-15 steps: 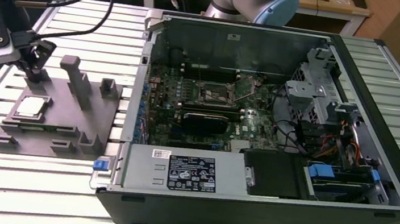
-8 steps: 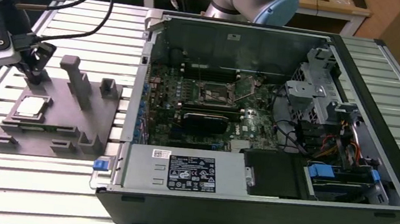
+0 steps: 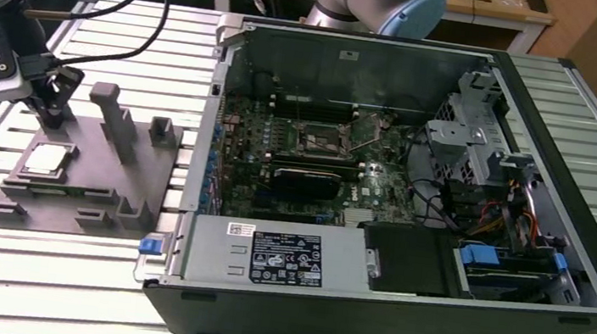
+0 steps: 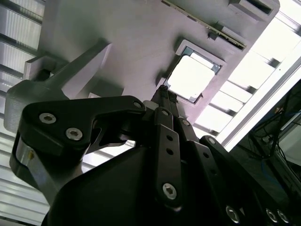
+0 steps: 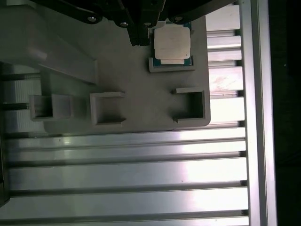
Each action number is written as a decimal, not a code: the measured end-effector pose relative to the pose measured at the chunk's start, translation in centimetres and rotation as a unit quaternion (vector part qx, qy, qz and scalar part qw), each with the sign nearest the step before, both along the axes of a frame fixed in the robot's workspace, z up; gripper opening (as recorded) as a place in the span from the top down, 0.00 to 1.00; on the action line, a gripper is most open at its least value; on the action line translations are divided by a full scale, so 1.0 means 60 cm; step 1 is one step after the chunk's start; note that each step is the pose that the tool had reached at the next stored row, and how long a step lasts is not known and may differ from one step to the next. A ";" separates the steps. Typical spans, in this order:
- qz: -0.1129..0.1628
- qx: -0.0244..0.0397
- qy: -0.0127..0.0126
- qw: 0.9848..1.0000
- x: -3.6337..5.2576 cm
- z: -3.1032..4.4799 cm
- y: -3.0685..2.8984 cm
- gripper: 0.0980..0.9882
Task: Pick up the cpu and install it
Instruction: 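Pick up the cpu and move it towards the insertion slot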
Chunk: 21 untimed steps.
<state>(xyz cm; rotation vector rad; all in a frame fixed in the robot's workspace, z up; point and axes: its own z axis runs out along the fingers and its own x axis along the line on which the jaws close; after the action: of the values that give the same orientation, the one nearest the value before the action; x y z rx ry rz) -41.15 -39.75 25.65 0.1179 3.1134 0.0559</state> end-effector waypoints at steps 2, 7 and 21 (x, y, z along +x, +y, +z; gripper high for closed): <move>0.000 0.000 0.000 1.000 0.000 -0.002 0.0000 0.99; 0.000 -0.001 0.000 1.000 -0.001 -0.007 0.0000 0.99; 0.000 -0.003 0.000 1.000 -0.004 -0.022 0.0000 0.99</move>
<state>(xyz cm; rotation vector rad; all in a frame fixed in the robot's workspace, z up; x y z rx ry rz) -41.38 -39.75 24.35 0.1177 3.1133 0.0461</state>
